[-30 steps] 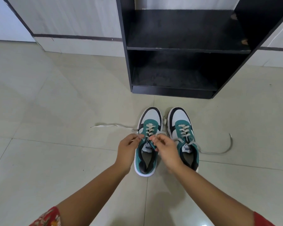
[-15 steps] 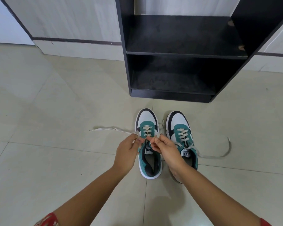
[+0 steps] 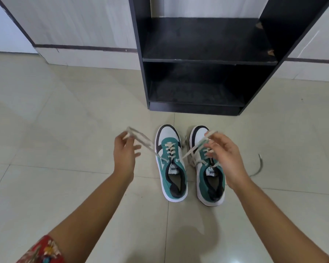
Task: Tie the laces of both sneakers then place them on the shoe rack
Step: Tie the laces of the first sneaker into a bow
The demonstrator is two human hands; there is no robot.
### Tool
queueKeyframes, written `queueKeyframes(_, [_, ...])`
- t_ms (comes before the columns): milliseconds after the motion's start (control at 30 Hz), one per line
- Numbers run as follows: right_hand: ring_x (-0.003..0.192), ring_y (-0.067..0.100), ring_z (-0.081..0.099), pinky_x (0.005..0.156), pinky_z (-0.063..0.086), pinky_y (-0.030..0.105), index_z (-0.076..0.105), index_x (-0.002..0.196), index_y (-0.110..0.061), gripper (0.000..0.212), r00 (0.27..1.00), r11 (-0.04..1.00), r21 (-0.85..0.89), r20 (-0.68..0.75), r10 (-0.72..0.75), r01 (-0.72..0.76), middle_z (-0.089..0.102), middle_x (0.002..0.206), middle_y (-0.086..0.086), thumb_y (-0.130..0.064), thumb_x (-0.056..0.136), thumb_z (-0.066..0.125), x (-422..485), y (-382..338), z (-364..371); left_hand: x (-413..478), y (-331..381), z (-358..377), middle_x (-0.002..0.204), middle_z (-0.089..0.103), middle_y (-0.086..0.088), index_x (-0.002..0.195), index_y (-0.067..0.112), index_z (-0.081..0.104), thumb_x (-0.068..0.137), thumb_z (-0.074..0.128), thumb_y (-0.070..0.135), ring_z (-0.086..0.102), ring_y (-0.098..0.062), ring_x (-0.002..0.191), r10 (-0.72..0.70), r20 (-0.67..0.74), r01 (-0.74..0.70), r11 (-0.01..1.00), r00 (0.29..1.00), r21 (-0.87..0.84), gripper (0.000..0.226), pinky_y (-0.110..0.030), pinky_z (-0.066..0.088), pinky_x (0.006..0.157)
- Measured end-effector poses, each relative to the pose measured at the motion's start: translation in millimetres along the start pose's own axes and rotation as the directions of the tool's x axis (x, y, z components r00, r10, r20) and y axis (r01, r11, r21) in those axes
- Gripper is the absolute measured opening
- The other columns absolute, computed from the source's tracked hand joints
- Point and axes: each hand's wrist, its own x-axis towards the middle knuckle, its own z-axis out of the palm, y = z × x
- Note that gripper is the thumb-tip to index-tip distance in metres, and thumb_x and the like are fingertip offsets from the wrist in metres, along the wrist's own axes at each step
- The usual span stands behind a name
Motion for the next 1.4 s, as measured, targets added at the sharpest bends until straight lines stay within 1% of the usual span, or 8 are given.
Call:
queueKeyframes(100, [0.123, 0.008, 0.049, 0.095, 0.047, 0.024, 0.053, 0.125, -0.031, 0.044, 0.970, 0.924, -0.296, 0.076, -0.229, 0.241, 0.036, 0.150, -0.009, -0.009, 0.087, 0.059, -2, 7, 6, 0, -23, -2, 0.134, 0.046, -0.012, 0.137, 0.013, 0.033, 0.092, 0.054, 0.018, 0.053, -0.025, 0.105, -0.154, -0.066, 0.161, 0.981, 0.986, 0.112, 0.050, -0.039, 0.047, 0.088])
queueKeyframes(200, [0.130, 0.001, 0.036, 0.089, 0.043, 0.010, 0.048, 0.129, -0.032, 0.046, 0.940, 0.849, -0.410, 0.079, -0.332, 0.334, 0.013, 0.157, -0.015, -0.013, 0.089, 0.058, 5, 4, 6, -22, -47, 5, 0.133, 0.042, -0.005, 0.132, 0.017, 0.040, 0.088, 0.061, 0.022, 0.048, -0.026, 0.118, 0.082, 0.145, -0.138, 0.888, 0.986, 0.438, 0.049, -0.042, 0.043, 0.100])
queueKeyframes(367, [0.129, 0.020, 0.045, 0.109, 0.038, 0.035, 0.046, 0.133, -0.019, 0.049, 0.872, 0.544, -0.686, 0.315, -0.375, 0.482, 0.047, 0.142, 0.002, -0.004, 0.086, 0.046, 16, 17, 24, -37, -60, 18, 0.140, 0.042, 0.003, 0.132, 0.022, 0.042, 0.080, 0.066, 0.033, 0.048, -0.021, 0.115, 0.247, 0.534, -0.586, 0.422, 0.809, 0.692, 0.058, -0.034, 0.048, 0.089])
queueKeyframes(600, [0.114, 0.026, 0.051, 0.098, 0.036, 0.040, 0.052, 0.125, -0.020, 0.033, 0.815, 0.050, -0.815, 0.570, -0.101, 0.577, 0.064, 0.119, 0.005, -0.028, 0.094, 0.044, 23, 45, 42, -22, -57, 11, 0.118, 0.054, 0.002, 0.121, 0.022, 0.048, 0.093, 0.047, 0.032, 0.063, -0.020, 0.086, 0.246, 0.583, -0.629, 0.404, 0.774, 0.664, 0.030, -0.029, 0.048, 0.071])
queueKeyframes(933, [0.099, 0.023, 0.050, 0.079, 0.042, 0.034, 0.068, 0.103, -0.018, 0.027, 0.853, 0.180, -0.835, 0.496, -0.161, 0.520, 0.054, 0.105, 0.003, -0.033, 0.093, 0.048, 11, 49, 32, -5, -63, 0, 0.100, 0.059, -0.002, 0.100, 0.013, 0.070, 0.093, 0.054, 0.025, 0.063, -0.024, 0.069, 0.342, 0.605, -0.695, 0.323, 0.719, 0.643, 0.022, -0.034, 0.053, 0.063])
queueKeyframes(1033, [0.080, 0.020, 0.060, 0.067, 0.048, 0.031, 0.063, 0.096, -0.019, 0.026, 0.944, 0.412, -0.852, 0.265, -0.195, 0.324, 0.061, 0.090, -0.001, -0.040, 0.091, 0.049, 0, 43, 30, -24, -62, -1, 0.113, 0.049, 0.010, 0.104, 0.021, 0.060, 0.089, 0.059, 0.032, 0.060, -0.009, 0.071, 0.363, 0.343, -0.498, 0.561, 0.866, 0.661, 0.018, -0.026, 0.050, 0.061])
queueKeyframes(1200, [0.059, 0.014, 0.057, 0.061, 0.046, 0.029, 0.063, 0.075, -0.018, 0.035, 0.982, 0.791, -0.612, 0.152, 0.113, 0.004, 0.058, 0.060, -0.007, -0.048, 0.089, 0.052, -6, 47, 47, -33, -59, 21, 0.093, 0.064, -0.003, 0.095, 0.012, 0.063, 0.093, 0.048, 0.038, 0.059, -0.014, 0.083, -0.189, 0.202, 0.094, 0.910, 0.961, 0.404, 0.029, -0.029, 0.045, 0.069])
queueKeyframes(1400, [0.051, 0.005, 0.049, 0.052, 0.038, 0.020, 0.062, 0.085, -0.010, 0.023, 0.950, 0.981, -0.185, 0.293, 0.111, -0.058, 0.058, 0.065, 0.002, -0.021, 0.097, 0.045, 13, 45, 76, -18, -37, 38, 0.091, 0.065, -0.008, 0.096, 0.007, 0.063, 0.094, 0.049, 0.014, 0.063, -0.009, 0.083, -0.016, 0.461, -0.032, 0.995, 0.887, 0.097, 0.016, -0.015, 0.046, 0.074])
